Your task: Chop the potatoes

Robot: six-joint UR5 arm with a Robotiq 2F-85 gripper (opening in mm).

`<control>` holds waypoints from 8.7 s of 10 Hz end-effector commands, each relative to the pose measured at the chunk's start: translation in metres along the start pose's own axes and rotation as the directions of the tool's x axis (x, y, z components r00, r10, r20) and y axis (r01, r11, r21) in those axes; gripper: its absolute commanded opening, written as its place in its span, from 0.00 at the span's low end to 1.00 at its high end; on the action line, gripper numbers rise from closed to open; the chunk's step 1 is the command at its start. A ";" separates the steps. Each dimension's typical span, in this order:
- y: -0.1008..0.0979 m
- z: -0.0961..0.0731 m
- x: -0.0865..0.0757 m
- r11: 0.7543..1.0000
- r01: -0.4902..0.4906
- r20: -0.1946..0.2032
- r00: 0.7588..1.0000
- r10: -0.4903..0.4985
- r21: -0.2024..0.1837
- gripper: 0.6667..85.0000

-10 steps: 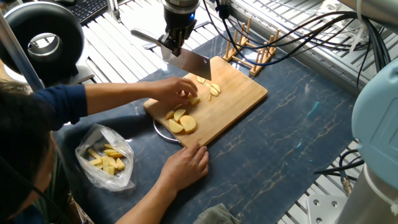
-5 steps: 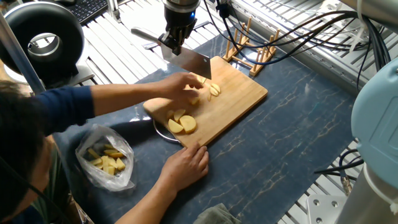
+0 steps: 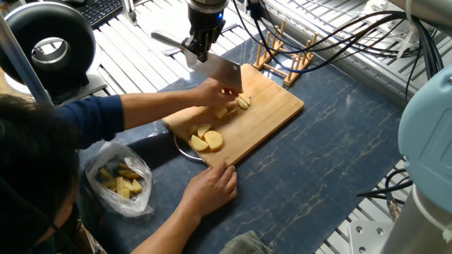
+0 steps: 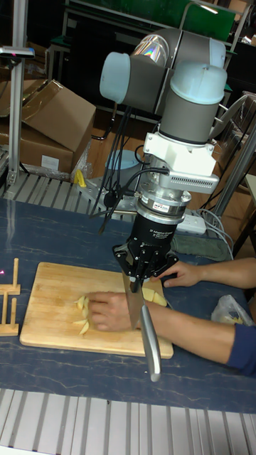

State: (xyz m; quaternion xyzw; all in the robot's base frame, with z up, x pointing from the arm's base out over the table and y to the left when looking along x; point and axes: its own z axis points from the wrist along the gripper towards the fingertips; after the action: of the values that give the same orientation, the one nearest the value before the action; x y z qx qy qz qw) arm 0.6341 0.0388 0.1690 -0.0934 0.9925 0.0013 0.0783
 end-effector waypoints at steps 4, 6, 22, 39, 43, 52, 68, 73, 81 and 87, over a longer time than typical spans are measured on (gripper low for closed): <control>0.001 0.000 -0.003 1.000 -0.008 0.007 1.000 0.008 -0.010 0.00; 0.000 0.001 -0.003 1.000 -0.001 0.008 1.000 0.001 -0.006 0.00; -0.018 0.067 0.016 0.977 -0.212 0.032 0.977 0.213 -0.018 0.00; -0.005 0.071 0.047 0.985 -0.173 0.077 0.982 0.174 -0.017 0.00; -0.007 0.067 0.056 0.987 -0.160 0.085 0.983 0.160 -0.018 0.00; -0.011 0.072 0.064 0.989 -0.147 0.097 0.984 0.148 -0.016 0.00; -0.008 0.077 0.065 0.989 -0.145 0.097 0.985 0.144 -0.007 0.00; -0.001 0.072 0.057 0.990 -0.144 0.105 0.984 0.144 -0.011 0.00; -0.002 0.072 0.050 0.990 -0.137 0.130 0.982 0.140 -0.027 0.00; -0.008 0.075 0.052 0.992 -0.123 0.135 0.983 0.126 -0.030 0.00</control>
State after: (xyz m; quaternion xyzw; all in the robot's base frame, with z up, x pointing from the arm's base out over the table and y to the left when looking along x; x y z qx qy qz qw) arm 0.5964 0.0241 0.0875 -0.0327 0.9891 0.0176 0.1424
